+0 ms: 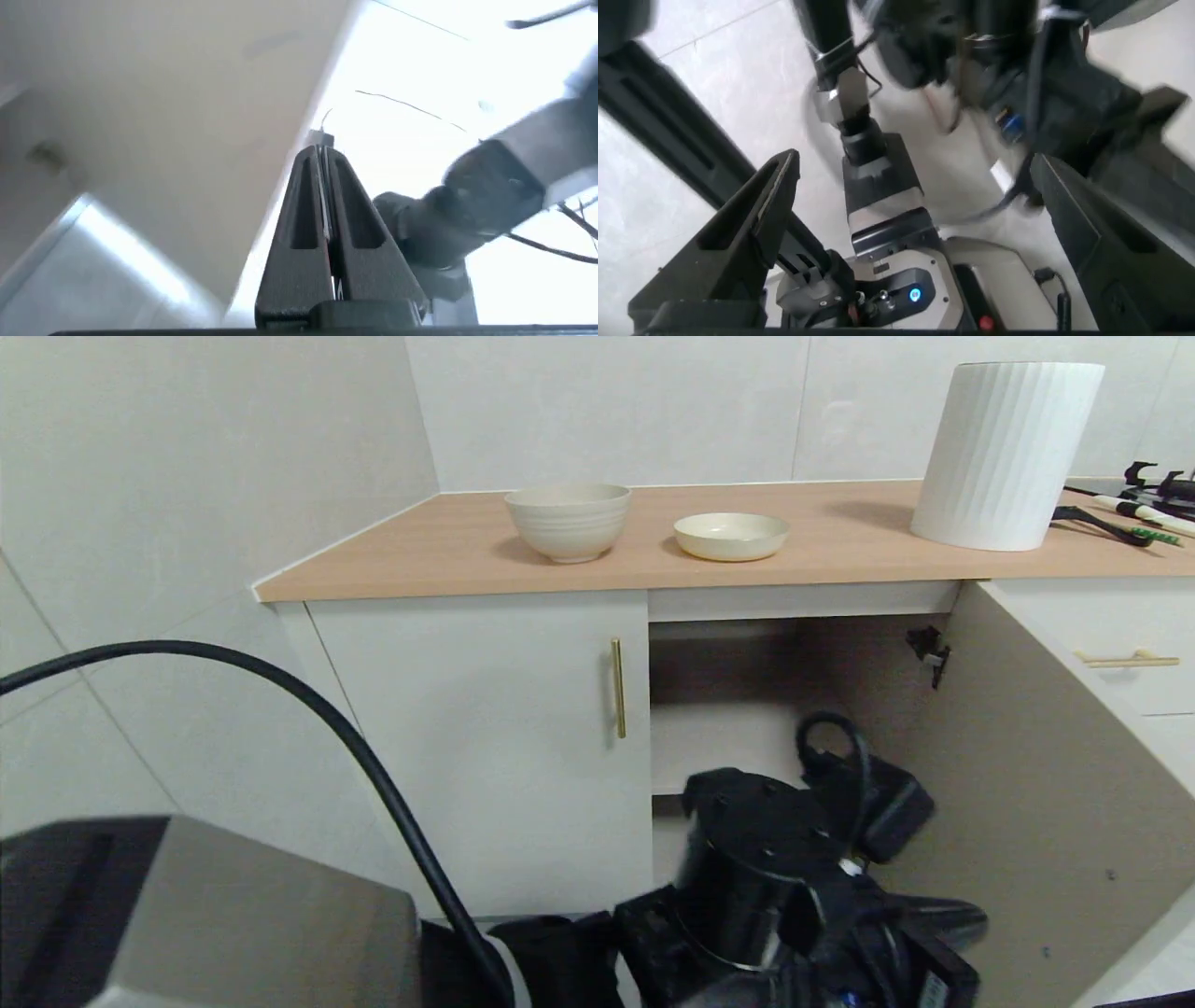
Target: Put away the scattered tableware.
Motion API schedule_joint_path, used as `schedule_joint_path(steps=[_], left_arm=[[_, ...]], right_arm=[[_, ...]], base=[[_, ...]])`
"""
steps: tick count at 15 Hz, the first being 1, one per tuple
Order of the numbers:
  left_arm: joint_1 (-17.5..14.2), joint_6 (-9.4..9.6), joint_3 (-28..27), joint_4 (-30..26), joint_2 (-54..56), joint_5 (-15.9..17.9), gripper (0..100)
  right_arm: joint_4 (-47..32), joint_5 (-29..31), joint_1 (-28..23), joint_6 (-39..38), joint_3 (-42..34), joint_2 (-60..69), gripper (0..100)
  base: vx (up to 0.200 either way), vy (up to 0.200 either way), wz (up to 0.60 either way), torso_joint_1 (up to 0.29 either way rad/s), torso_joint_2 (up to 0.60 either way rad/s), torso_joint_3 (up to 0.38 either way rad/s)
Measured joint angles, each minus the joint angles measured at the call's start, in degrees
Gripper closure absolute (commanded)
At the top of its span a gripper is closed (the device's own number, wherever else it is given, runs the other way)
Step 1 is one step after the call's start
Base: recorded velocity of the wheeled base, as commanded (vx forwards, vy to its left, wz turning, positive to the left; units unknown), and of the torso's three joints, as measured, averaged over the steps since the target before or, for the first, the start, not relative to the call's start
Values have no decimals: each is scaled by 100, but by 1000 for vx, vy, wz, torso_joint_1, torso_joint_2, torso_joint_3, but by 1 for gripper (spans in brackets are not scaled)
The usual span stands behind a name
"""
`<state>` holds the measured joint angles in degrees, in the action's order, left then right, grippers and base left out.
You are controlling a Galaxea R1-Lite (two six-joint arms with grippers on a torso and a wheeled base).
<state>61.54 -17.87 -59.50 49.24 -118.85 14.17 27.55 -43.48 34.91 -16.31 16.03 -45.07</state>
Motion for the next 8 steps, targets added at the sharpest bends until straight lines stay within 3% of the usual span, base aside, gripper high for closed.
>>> schedule_joint_path(steps=[2,5,6,7,8], left_arm=[[-633,-268,341,63,252,26,100],[-1631,-347,959,169,752,0,100],[-1848,-317,1122,185,931,-2,100],[-2127,-130,1359,189,1174,0,100],[-2450,202,1607,189,1417,0,100]], right_arm=[[0,7,-5,-2,1,23,0],[1,155,-22,-13,177,-258,0],[-38,240,-40,-30,295,-451,0],[-205,306,-101,-71,539,-738,0],[-541,356,-188,-95,990,-1096,0]], base=[[0,0,0,0,0,0],[0,0,0,0,0,0],[0,0,0,0,0,0],[0,0,0,0,0,0],[0,0,0,0,0,0]])
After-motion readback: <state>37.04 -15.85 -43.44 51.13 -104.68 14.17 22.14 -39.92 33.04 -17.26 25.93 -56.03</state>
